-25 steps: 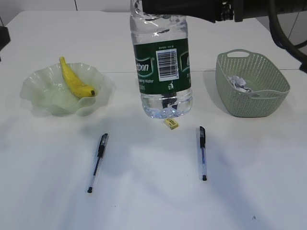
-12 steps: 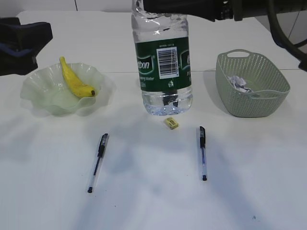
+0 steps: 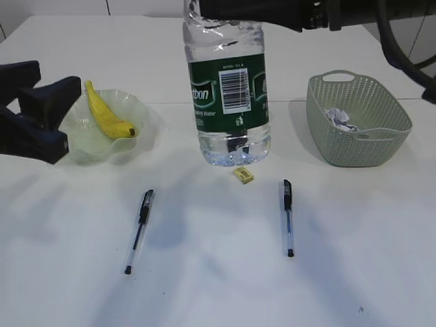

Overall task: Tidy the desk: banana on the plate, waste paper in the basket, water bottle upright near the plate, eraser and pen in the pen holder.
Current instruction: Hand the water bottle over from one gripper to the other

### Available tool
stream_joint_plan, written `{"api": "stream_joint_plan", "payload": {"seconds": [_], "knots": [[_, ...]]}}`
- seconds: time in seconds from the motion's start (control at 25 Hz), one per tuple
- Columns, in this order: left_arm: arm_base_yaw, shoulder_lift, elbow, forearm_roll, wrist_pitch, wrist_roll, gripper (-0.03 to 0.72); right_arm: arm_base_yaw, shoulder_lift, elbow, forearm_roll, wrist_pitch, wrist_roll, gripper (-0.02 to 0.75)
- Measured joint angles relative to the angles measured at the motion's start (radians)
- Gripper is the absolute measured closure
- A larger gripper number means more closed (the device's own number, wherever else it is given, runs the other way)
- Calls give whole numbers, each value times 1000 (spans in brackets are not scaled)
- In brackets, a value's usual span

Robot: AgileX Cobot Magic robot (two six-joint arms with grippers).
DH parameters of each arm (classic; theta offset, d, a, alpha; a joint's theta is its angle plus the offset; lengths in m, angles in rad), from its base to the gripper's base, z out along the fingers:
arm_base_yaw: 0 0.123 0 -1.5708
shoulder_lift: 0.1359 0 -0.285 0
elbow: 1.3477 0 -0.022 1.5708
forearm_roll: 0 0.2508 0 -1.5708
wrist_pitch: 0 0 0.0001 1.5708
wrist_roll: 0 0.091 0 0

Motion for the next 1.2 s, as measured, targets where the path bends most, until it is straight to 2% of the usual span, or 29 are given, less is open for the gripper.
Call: {"api": "stream_joint_plan", "payload": {"seconds": [0.4, 0.52, 0.6, 0.92, 1.04, 1.2], "knots": [[-2, 93, 10, 76, -44, -29, 309, 2, 0, 0, 2, -39, -7, 358], [-2, 93, 10, 135, -50, -156, 311, 2, 0, 0, 4, -45, -24, 358], [-2, 93, 10, 210, -54, -260, 311, 2, 0, 0, 4, -48, -30, 357], [-2, 93, 10, 655, -80, -617, 311, 2, 0, 0, 7, -56, -42, 358], [-4, 93, 10, 744, -146, -723, 311, 2, 0, 0, 7, -65, -45, 358], [-4, 93, 10, 777, -187, -810, 274, 2, 0, 0, 7, -69, -47, 357]]}}
